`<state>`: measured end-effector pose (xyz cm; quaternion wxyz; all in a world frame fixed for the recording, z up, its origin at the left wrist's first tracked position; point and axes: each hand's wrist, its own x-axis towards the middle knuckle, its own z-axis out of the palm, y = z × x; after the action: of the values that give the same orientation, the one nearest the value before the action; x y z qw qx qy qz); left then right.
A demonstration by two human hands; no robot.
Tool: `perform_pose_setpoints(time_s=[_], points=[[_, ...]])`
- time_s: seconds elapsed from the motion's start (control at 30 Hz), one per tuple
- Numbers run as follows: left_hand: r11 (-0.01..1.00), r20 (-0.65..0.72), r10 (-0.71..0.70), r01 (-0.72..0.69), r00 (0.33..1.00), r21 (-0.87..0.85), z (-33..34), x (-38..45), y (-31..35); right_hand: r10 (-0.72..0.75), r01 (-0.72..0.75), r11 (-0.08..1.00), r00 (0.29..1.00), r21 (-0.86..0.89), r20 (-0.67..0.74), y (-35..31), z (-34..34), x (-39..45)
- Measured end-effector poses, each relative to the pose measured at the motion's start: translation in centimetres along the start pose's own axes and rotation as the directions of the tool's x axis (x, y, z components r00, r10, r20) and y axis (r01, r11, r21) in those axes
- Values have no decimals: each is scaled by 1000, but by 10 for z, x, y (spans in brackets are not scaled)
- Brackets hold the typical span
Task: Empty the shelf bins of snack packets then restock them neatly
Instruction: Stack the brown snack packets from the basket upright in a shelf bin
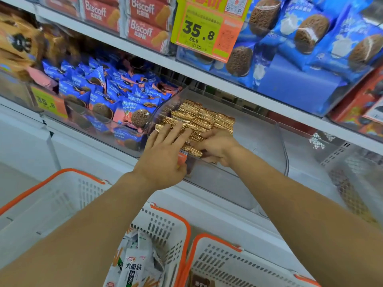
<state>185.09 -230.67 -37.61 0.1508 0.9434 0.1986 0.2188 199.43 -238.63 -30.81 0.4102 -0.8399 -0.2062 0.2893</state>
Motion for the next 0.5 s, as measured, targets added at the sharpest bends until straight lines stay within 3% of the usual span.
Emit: perform_pose_setpoints(time_s=[0.1,0.2,0.4,0.5], points=[[1000,30,10,-9,1000,-22,0,4,1,50,-53,998,994,28,101,-6,-11,-4],[999,-46,23,-24,999,-33,-2,7,-2,77,-98,991,974,90,215,-11,-22,-5],[999,-140,1,-7,990,-38,4,12,-5,19,-21,995,1000,95,25,-8,-9,10],[998,-71,-51,48,996,-44,6,17,-6,-62,62,997,998,-40,-6,-4,2,17]])
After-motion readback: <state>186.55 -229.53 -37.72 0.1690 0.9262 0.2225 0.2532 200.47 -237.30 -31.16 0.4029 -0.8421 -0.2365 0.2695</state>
